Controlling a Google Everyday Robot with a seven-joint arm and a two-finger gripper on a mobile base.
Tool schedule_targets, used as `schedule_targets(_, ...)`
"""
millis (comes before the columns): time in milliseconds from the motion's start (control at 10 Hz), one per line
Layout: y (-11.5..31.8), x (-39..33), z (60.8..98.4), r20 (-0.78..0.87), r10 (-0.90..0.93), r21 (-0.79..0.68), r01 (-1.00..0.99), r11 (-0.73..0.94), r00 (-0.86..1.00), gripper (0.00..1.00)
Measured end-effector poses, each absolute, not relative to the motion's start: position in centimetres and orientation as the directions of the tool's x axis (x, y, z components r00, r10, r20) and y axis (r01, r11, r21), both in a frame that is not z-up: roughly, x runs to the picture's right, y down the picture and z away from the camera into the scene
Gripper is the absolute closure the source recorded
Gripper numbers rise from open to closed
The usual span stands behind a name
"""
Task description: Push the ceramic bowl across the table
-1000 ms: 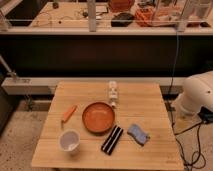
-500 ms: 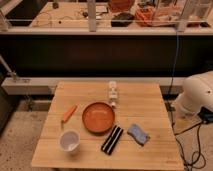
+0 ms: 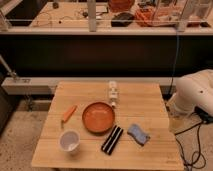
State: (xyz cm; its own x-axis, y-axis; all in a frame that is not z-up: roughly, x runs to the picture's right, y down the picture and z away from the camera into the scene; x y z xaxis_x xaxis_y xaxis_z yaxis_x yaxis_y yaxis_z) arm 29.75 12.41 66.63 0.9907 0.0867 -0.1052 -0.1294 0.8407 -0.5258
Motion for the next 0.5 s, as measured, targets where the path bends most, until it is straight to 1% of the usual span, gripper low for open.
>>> schedule_targets(200, 12.1, 27.6, 66.9, -0.091, 0.067, -0.526, -0.106, 0.844, 0.994, 0.2)
schedule_targets(500, 11.8, 26.9, 67.1, -0.085, 0.053, -0.525, -0.09, 0.846, 0.995, 0.2)
